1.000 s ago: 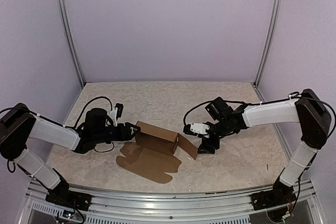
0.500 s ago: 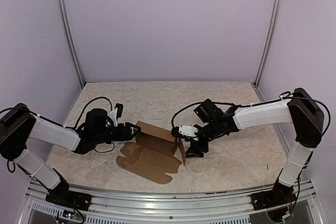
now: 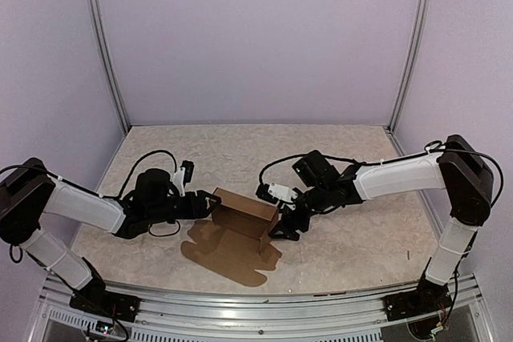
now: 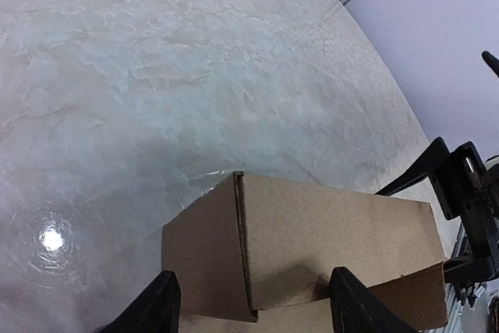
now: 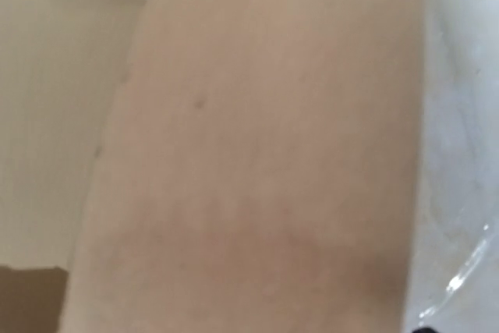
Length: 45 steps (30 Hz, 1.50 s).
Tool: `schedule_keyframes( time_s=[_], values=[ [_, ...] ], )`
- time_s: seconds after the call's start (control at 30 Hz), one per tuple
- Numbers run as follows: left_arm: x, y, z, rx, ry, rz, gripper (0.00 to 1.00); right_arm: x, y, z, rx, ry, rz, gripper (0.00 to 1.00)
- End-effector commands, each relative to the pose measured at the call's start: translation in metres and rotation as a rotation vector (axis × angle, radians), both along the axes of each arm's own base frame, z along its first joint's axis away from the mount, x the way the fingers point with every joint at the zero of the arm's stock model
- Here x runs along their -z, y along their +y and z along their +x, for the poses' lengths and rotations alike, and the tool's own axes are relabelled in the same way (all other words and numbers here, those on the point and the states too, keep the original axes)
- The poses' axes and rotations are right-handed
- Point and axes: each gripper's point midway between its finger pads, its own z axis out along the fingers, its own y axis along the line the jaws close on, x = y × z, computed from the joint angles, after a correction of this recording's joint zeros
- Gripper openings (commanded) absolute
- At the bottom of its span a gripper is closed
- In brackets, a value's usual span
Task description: Fold the paper box
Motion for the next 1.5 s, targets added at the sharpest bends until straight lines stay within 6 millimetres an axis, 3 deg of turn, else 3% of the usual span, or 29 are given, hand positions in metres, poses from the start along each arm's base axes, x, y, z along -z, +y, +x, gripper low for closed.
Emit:
schedule_keyframes(
  time_s=[0.0,0.2,0.33,0.47,0.83,1.03,1.17,1.37,1.47],
  values=[
    [0.005,-0.006,0.000,-0.026,0.025,0.020,0.64,-0.021,0.018,0.012,0.094,0.000,0.087,0.89],
    [0.009,-0.001,-0.003,-0.076,0.047,0.021,0.64,-0.015,0.022,-0.002,0.100,0.007,0.054,0.90],
    [0.011,0.002,-0.003,-0.114,0.061,0.020,0.64,-0.017,0.027,-0.010,0.104,0.032,0.048,1.00],
    [0.013,0.002,-0.003,-0.132,0.058,0.029,0.64,-0.019,0.033,-0.007,0.132,0.051,0.052,1.00],
    [0.017,0.000,-0.017,-0.138,0.072,0.020,0.62,-0.020,0.032,0.027,0.270,-0.044,0.020,1.00],
    [0.015,0.002,-0.027,-0.139,0.062,0.061,0.62,-0.024,0.033,0.031,0.244,-0.098,0.029,0.98],
    [0.008,0.019,-0.038,-0.174,0.071,0.132,0.62,-0.025,0.032,0.029,0.216,-0.117,0.030,0.98],
    [0.032,0.070,-0.061,-0.264,0.210,0.351,0.57,-0.028,0.035,0.025,0.181,-0.110,0.036,0.98],
    [0.043,0.066,-0.076,-0.203,0.267,0.365,0.48,-0.025,0.036,0.023,0.171,-0.097,0.033,0.98]
  ],
)
